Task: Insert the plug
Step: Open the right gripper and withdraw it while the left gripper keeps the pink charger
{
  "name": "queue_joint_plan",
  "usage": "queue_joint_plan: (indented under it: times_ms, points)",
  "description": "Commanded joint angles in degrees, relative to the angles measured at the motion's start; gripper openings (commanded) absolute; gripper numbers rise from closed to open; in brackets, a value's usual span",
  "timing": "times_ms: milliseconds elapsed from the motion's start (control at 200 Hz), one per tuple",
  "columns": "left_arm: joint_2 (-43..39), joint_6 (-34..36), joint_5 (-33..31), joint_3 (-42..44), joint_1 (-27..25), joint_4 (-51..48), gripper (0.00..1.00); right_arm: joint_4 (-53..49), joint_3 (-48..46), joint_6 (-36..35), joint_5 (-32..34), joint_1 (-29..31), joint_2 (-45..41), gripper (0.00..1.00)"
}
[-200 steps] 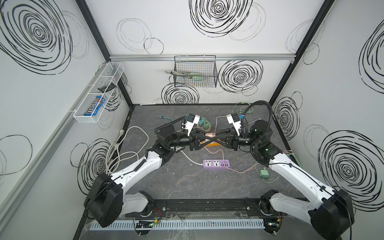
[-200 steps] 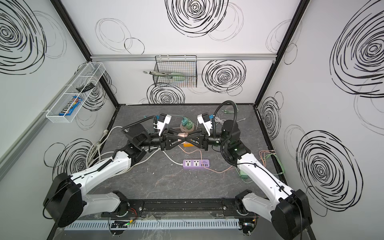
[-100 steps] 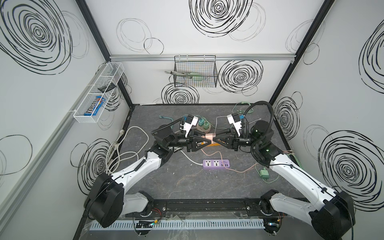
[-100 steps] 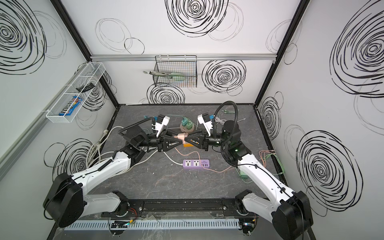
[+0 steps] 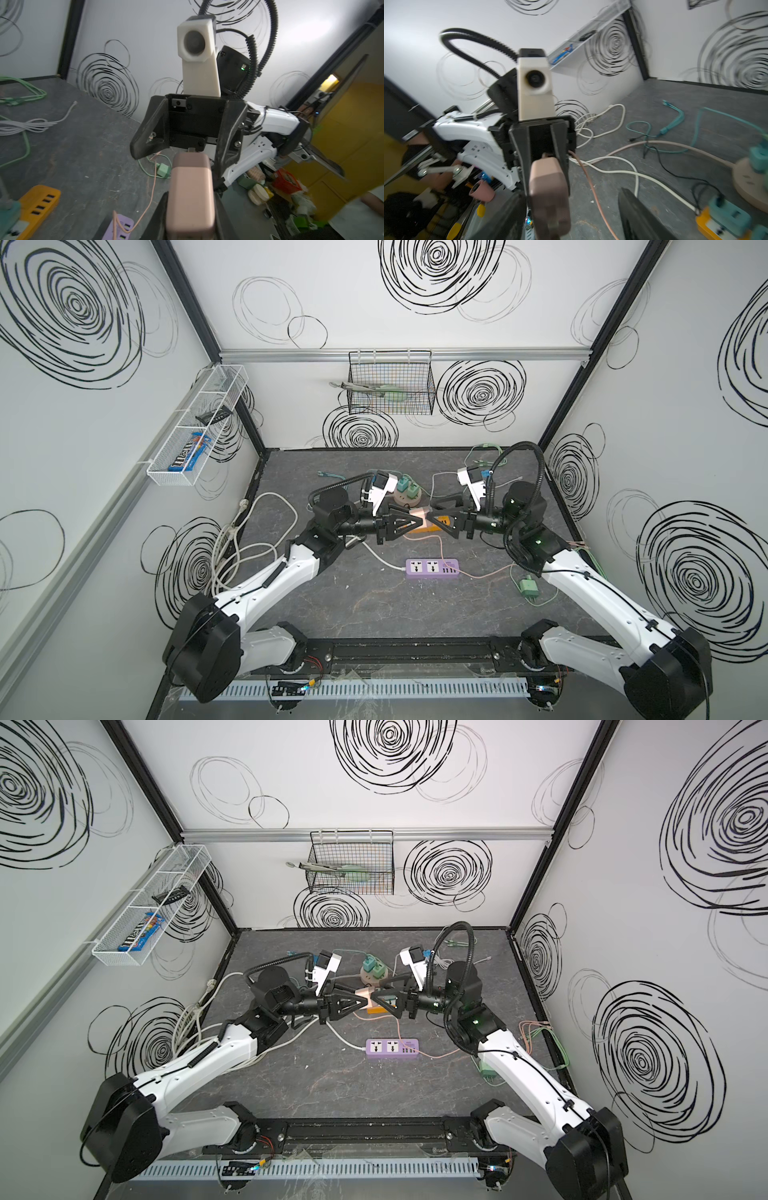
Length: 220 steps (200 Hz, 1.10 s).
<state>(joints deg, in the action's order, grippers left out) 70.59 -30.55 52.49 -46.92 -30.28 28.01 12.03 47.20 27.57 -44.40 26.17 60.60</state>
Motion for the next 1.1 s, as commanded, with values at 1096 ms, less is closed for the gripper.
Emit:
queue_joint_plan:
  times_ms: [1096]
  points:
    - [-2.34, 15.47, -16.37, -6.29, 3.11, -22.21, 0.00, -29.57, -24.04, 33.73, 33.78, -32.40, -2.53, 0.97]
